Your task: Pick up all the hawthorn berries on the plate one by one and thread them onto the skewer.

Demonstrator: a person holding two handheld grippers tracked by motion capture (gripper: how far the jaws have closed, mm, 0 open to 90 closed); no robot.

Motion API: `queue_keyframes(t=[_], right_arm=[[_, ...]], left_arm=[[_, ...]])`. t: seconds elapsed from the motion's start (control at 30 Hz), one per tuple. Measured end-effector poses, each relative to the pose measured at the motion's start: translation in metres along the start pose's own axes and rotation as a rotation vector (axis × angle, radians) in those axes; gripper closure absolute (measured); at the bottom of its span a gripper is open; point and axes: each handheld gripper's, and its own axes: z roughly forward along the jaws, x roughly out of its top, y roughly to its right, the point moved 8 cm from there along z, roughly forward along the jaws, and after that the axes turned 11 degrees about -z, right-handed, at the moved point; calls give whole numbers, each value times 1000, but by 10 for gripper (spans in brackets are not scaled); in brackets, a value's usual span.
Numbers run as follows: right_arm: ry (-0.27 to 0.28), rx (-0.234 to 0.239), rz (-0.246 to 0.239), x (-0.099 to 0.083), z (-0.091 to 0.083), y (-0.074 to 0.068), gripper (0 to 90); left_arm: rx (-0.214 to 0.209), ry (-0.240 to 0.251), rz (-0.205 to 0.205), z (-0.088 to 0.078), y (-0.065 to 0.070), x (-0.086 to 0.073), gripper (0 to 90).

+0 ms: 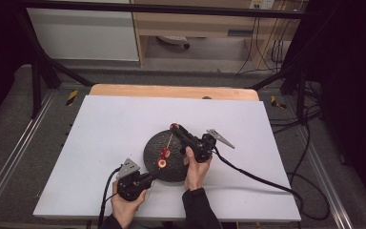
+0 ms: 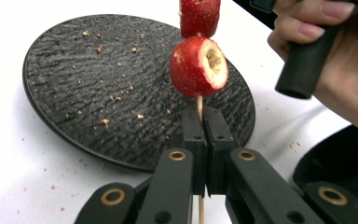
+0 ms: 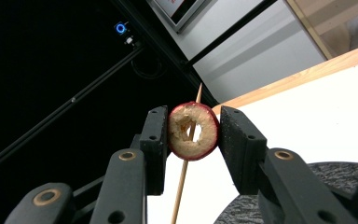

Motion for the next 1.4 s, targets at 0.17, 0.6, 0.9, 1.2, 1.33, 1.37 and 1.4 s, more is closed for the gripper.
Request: queue_keyframes(t=[0.17, 0.6, 0.9, 1.2, 1.33, 1.37, 1.4], right_arm=[[-6, 0, 0, -2, 0, 0, 636], [-39, 12, -26, -13, -5, -7, 636], [-80, 15, -64, -25, -8, -10, 635], [-122, 20, -81, -27, -9, -11, 625], [-143, 7, -122, -23, -12, -10, 534], [-149, 3, -136, -21, -13, -9, 512], [-154, 2, -148, -18, -14, -9, 488]], left_arm=[[3, 7, 9, 3, -1, 7, 888], [-5, -7, 23, 4, -3, 8, 888], [1, -13, 28, 5, -6, 7, 888], [-7, -23, 30, 4, -6, 6, 888], [0, -25, 36, 3, -8, 7, 888], [1, -26, 40, 2, -9, 7, 888], [5, -28, 43, 2, -10, 7, 888]])
